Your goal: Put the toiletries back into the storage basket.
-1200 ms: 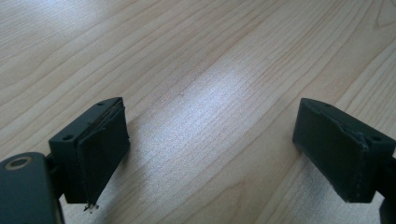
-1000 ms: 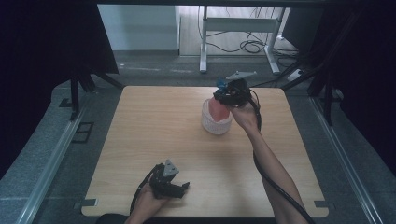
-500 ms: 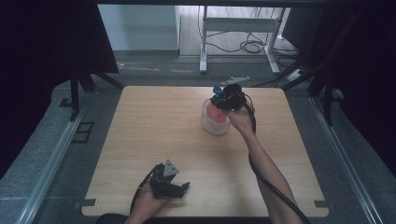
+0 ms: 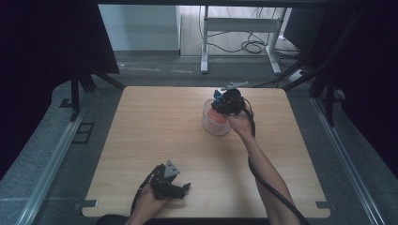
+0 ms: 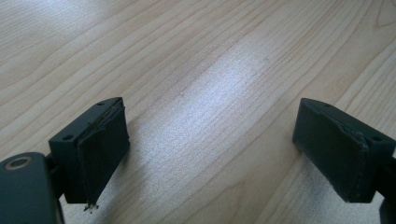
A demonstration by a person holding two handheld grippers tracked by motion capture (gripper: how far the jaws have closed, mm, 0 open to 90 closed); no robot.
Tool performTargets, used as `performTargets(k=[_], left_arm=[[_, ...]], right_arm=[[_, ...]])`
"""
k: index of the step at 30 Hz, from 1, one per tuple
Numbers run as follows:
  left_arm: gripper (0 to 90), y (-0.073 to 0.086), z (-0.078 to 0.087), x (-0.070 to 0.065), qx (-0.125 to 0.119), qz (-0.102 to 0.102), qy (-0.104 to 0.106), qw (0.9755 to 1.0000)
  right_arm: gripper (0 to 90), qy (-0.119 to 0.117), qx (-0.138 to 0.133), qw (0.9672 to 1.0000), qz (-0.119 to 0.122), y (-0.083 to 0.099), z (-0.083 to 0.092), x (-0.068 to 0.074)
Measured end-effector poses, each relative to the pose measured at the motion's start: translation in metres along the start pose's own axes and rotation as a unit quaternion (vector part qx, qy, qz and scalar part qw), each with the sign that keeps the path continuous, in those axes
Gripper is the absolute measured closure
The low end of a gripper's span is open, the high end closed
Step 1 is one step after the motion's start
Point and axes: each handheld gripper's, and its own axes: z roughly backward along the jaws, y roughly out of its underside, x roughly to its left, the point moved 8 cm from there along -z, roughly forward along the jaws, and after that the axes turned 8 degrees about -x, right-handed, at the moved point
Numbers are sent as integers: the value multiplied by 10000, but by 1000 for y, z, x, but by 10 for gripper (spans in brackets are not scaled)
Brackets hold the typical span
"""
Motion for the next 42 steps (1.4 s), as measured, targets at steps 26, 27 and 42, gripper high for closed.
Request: performTargets(k=[26,27,42], left_arm=[[102,0,0,0,14,-17,-1,10000],[102,0,0,0,14,-16,0,10000],[102,0,0,0,8,-13,0,10000]], right_arm=[[370,-149,-86,9995,-276,4,7,-5],[361,-141,-106,9995,-260,4,8,-5],[239,-261,-131,9995,-147,2,21,0]])
